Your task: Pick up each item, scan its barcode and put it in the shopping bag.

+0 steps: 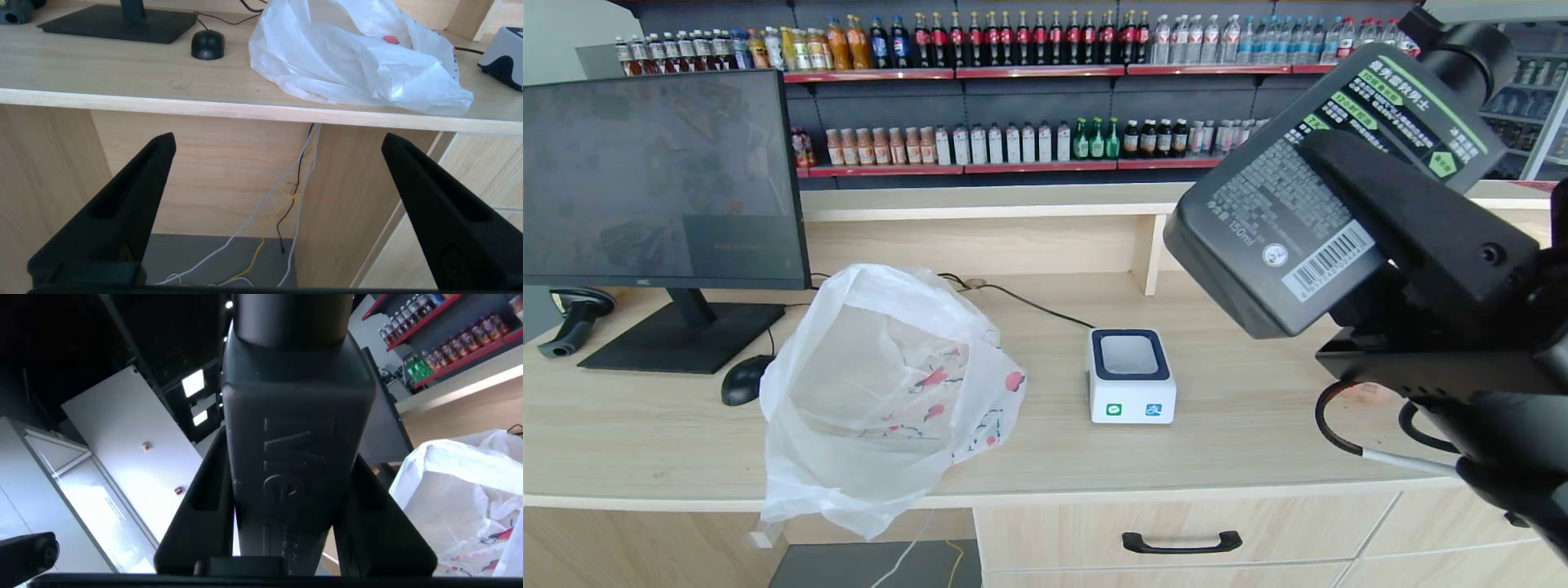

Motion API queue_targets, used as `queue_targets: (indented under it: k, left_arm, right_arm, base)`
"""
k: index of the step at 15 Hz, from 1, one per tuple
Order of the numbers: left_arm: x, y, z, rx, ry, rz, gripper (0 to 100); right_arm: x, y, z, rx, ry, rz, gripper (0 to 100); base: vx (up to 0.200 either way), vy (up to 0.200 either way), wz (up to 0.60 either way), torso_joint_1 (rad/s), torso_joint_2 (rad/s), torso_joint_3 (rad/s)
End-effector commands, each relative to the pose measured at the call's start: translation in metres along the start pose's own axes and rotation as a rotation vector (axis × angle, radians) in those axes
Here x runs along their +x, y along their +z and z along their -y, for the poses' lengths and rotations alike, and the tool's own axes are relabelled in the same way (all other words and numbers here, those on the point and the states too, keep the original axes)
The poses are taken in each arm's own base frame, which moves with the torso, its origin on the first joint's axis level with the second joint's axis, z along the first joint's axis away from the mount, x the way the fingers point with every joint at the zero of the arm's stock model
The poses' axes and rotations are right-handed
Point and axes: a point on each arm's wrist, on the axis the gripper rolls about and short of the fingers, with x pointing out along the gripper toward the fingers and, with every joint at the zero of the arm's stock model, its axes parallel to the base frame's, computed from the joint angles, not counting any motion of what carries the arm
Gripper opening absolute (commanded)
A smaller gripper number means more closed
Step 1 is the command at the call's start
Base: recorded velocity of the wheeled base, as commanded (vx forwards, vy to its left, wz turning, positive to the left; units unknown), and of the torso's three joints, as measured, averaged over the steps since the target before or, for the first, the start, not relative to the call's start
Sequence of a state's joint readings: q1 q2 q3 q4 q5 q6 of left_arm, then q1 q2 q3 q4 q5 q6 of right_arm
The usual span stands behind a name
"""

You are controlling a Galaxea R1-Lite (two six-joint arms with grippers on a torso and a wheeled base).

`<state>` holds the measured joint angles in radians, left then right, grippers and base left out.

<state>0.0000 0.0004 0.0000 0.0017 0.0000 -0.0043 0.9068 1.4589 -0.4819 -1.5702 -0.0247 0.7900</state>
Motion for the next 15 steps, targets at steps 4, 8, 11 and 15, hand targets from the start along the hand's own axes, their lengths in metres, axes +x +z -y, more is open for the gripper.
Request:
queue_targets:
  k: [4, 8, 11, 15]
  left_arm:
    - [0.0, 0.0, 0.0, 0.0, 0.0, 0.001, 100]
    - [0.0, 0.0, 0.0, 0.0, 0.0, 0.001, 100]
    - [0.0, 0.0, 0.0, 0.0, 0.0, 0.001, 100]
    - [0.0, 0.0, 0.0, 0.0, 0.0, 0.001, 100]
  right_arm:
    - [-0.0032, 0.0038, -0.0118, 0.018, 0.044, 0.006, 0]
    - [-0.006, -0.001, -0.0109, 0.01, 0.038, -0.016, 0]
    - [-0.0065, -0.0043, -0.0111, 0.018, 0.039, -0.03, 0]
    - [-0.0066, -0.004, -0.0114, 0.018, 0.04, -0.029, 0]
  base:
    - [0.0, 0.0, 0.0, 0.0, 0.0, 0.0]
    - [0.0, 0.0, 0.0, 0.0, 0.0, 0.0]
    - [0.0, 0.0, 0.0, 0.0, 0.0, 0.0]
    - [0.0, 0.0, 0.0, 0.0, 0.0, 0.0]
